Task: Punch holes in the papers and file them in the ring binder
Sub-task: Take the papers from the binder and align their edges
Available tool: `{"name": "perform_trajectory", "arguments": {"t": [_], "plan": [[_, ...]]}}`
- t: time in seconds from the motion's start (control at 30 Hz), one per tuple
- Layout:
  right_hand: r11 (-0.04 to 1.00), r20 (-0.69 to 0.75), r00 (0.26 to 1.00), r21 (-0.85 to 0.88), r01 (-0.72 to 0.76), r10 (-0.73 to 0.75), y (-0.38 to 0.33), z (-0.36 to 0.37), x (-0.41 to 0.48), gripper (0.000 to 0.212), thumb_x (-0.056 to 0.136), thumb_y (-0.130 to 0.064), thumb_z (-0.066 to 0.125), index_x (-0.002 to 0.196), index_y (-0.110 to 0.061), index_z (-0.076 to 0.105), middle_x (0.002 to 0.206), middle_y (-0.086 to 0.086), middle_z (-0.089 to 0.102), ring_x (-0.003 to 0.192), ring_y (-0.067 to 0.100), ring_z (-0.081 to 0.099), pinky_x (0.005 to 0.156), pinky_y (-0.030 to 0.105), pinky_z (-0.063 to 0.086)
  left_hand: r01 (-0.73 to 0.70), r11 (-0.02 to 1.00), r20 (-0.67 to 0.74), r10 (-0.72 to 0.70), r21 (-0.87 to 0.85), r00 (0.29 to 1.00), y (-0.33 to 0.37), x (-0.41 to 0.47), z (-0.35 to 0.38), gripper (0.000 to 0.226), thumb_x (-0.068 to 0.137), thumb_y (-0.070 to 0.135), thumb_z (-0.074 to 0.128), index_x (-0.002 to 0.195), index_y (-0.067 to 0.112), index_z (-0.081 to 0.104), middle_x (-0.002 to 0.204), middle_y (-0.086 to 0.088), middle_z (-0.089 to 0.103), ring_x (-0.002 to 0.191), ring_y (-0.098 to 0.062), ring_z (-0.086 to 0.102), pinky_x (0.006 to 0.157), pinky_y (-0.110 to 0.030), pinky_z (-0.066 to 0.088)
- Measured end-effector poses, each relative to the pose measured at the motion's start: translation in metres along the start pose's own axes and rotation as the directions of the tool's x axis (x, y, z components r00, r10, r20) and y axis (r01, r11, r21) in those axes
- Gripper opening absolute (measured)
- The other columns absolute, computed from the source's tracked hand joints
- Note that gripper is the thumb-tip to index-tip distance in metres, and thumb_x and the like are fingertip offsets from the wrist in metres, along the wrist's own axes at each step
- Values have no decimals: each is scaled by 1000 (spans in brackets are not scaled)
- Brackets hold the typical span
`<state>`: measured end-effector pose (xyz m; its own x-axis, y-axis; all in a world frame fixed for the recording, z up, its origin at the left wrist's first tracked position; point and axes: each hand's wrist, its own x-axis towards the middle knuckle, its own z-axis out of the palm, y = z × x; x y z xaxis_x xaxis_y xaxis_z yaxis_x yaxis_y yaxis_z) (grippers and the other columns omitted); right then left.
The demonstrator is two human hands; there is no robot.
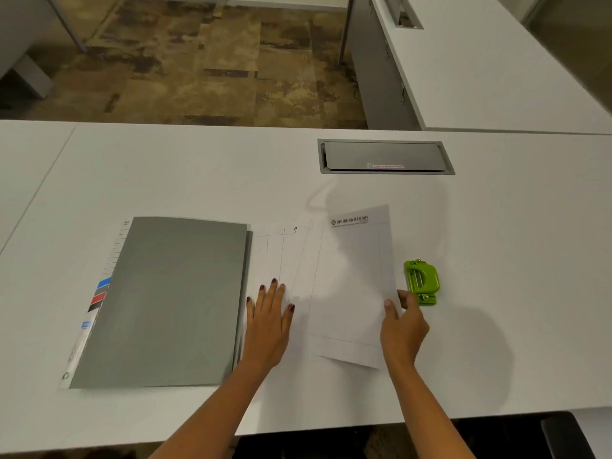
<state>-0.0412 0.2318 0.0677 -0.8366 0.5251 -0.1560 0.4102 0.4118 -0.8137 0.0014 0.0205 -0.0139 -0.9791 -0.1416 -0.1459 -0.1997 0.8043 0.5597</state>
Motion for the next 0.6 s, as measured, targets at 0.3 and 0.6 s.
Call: {"name": "perform_trajectory", "arguments": {"t": [0.3,0.6], "plan": [[974,273,958,175,-143,92,-5,-5,-4,29,84,-11,67,111,-11,60,105,2,62,103,15,55,90,29,44,304,518,155,-311,-800,938,42,13,-69,43,101,34,32,141,19,38,133,14,42,125,-2,35,102,-19,24],[999,154,988,-35,-23,28,-5,19,-8,21,96,-19,46,100,-14,66,103,6,67,99,24,61,77,25,47,273,462,117,-338,-844,934,-1,10,-75,33,92,13,56,125,13,58,122,-2,65,112,-15,61,102,-35,44]]}}
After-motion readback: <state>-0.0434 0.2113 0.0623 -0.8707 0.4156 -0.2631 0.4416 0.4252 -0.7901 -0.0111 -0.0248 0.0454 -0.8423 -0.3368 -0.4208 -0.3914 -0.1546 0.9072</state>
